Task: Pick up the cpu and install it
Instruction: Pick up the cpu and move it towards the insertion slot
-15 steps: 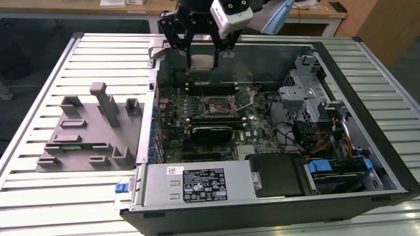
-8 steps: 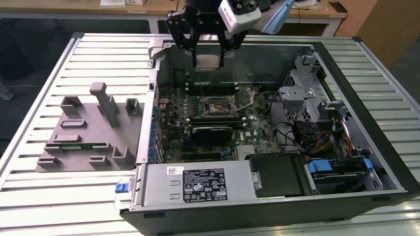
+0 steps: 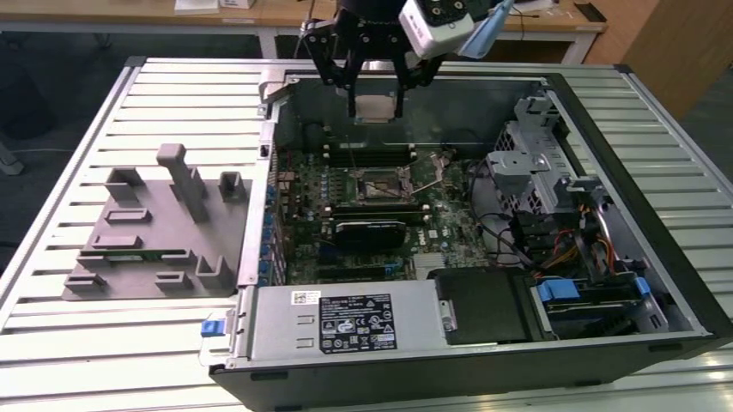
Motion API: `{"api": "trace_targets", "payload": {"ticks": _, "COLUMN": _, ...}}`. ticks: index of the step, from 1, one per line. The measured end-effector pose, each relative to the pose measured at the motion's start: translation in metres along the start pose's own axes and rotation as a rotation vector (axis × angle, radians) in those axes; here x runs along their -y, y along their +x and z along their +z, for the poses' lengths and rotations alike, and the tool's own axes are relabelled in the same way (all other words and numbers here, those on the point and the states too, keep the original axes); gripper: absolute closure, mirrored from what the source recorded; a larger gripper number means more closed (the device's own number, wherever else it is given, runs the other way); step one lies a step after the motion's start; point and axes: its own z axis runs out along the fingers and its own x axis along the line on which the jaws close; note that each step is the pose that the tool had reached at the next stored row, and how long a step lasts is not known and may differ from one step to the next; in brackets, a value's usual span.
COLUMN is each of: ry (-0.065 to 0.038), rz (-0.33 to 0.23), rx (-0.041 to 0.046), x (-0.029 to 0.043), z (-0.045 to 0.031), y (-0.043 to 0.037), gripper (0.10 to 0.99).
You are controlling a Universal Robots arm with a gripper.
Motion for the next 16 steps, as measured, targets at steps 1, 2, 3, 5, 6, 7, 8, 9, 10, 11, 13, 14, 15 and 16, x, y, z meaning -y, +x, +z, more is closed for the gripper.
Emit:
{"api": "trace_targets", "payload": {"ticks": 1, "ry": 0.0, "rz": 0.0, "rx": 0.0, "x": -0.0001, "z": 0.0001, "y": -0.0017, "gripper": 0.545}}
{"api": "trace_targets", "payload": {"ticks": 2, "ry": 0.0, "rz": 0.0, "rx": 0.0, "x": -0.0002, "z": 0.0001, "y": -0.0033, "gripper": 0.545}}
{"api": "trace_targets", "payload": {"ticks": 3, "ry": 0.0, "rz": 0.0, "rx": -0.0001, "x": -0.0002, "z": 0.0001, "y": -0.0044, "gripper": 0.545}}
{"api": "trace_targets", "payload": {"ticks": 5, "ry": 0.0, "rz": 0.0, "rx": 0.0, "x": -0.0002, "z": 0.0001, "y": -0.0045, "gripper": 0.545}}
{"api": "trace_targets", "payload": {"ticks": 6, "ry": 0.0, "rz": 0.0, "rx": 0.0001, "x": -0.0002, "z": 0.0002, "y": -0.0046, "gripper": 0.545}}
{"api": "trace_targets", "payload": {"ticks": 7, "ry": 0.0, "rz": 0.0, "rx": 0.0, "x": -0.0002, "z": 0.0001, "y": -0.0046, "gripper": 0.545}}
{"api": "trace_targets", "payload": {"ticks": 8, "ry": 0.0, "rz": 0.0, "rx": 0.0, "x": -0.0002, "z": 0.0001, "y": -0.0047, "gripper": 0.545}}
{"api": "trace_targets", "payload": {"ticks": 9, "ry": 0.0, "rz": 0.0, "rx": 0.0, "x": -0.0002, "z": 0.0001, "y": -0.0047, "gripper": 0.545}}
{"api": "trace_targets", "payload": {"ticks": 10, "ry": 0.0, "rz": 0.0, "rx": 0.0001, "x": -0.0003, "z": 0.0004, "y": -0.0047, "gripper": 0.545}}
{"api": "trace_targets", "payload": {"ticks": 11, "ry": 0.0, "rz": 0.0, "rx": 0.0001, "x": -0.0003, "z": 0.0009, "y": -0.0047, "gripper": 0.545}}
{"api": "trace_targets", "payload": {"ticks": 13, "ry": 0.0, "rz": 0.0, "rx": 0.0001, "x": -0.0001, "z": 0.0029, "y": -0.0047, "gripper": 0.545}}
{"api": "trace_targets", "payload": {"ticks": 14, "ry": 0.0, "rz": 0.0, "rx": 0.0001, "x": -0.0001, "z": 0.0041, "y": -0.0048, "gripper": 0.545}}
{"api": "trace_targets", "payload": {"ticks": 15, "ry": 0.0, "rz": 0.0, "rx": 0.0, "x": 0.0, "z": 0.0053, "y": -0.0048, "gripper": 0.545}}
{"api": "trace_targets", "payload": {"ticks": 16, "ry": 0.0, "rz": 0.0, "rx": 0.0, "x": 0.0001, "z": 0.0067, "y": -0.0049, "gripper": 0.545}}
